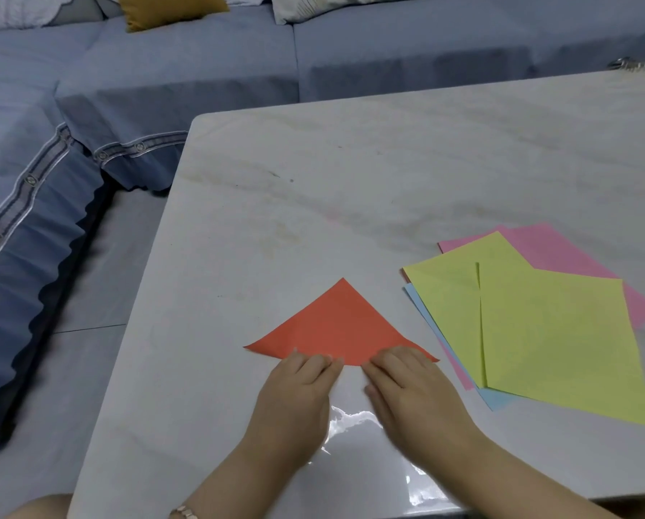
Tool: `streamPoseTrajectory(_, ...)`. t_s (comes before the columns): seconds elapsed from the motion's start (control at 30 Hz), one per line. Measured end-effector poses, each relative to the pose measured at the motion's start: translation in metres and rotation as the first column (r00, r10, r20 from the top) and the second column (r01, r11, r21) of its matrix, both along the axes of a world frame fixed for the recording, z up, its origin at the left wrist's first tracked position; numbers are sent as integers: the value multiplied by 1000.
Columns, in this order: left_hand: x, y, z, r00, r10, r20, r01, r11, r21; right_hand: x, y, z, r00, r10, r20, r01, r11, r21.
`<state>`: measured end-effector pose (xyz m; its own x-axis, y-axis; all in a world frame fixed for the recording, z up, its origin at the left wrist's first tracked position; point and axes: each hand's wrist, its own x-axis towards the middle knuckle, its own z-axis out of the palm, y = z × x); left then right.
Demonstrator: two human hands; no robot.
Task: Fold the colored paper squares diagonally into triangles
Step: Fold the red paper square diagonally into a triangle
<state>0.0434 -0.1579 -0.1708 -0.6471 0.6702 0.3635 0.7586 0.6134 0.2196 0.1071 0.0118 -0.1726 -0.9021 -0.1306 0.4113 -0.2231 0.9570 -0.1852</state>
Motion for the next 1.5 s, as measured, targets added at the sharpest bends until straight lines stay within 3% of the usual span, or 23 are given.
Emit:
streamPoseTrajectory(0.37, 5, 4, 1, 998, 50, -24, -51, 999, -20, 48, 44, 8, 978, -201, 55, 201, 980, 5)
streamPoseTrajectory(0.5, 6, 6, 2, 999, 48, -11, -48, 999, -14, 50, 44, 21, 955, -294, 51, 297, 949, -103)
streamPoseTrajectory(0.6, 7, 10, 5, 1000, 17, -17, -18, 999, -47, 28, 23, 18, 966, -257, 35, 260, 952, -160)
streamPoseTrajectory(0.8, 4, -4, 1, 1000, 0, -2, -1, 998, -63, 5, -19, -4, 983, -169, 72, 175, 980, -99)
streamPoseTrajectory(1.1, 0, -50, 3, 970, 238, -45, -240, 967, -79, 12, -9, 2, 979, -195, 58, 200, 976, -81)
streamPoseTrajectory(1.27, -5, -63, 8, 886, 462, -32, -460, 870, -179, 12, -8, 4, 979, -197, 55, 201, 975, -98)
streamPoseTrajectory(1.37, -6, -64, 18, 863, 505, -1, -492, 840, -228, 12, -7, 3, 979, -197, 59, 202, 975, -97)
streamPoseTrajectory(1.5, -15, -44, 40, 743, 615, 263, -613, 784, -100, 13, -7, 1, 979, -193, 62, 199, 973, -112)
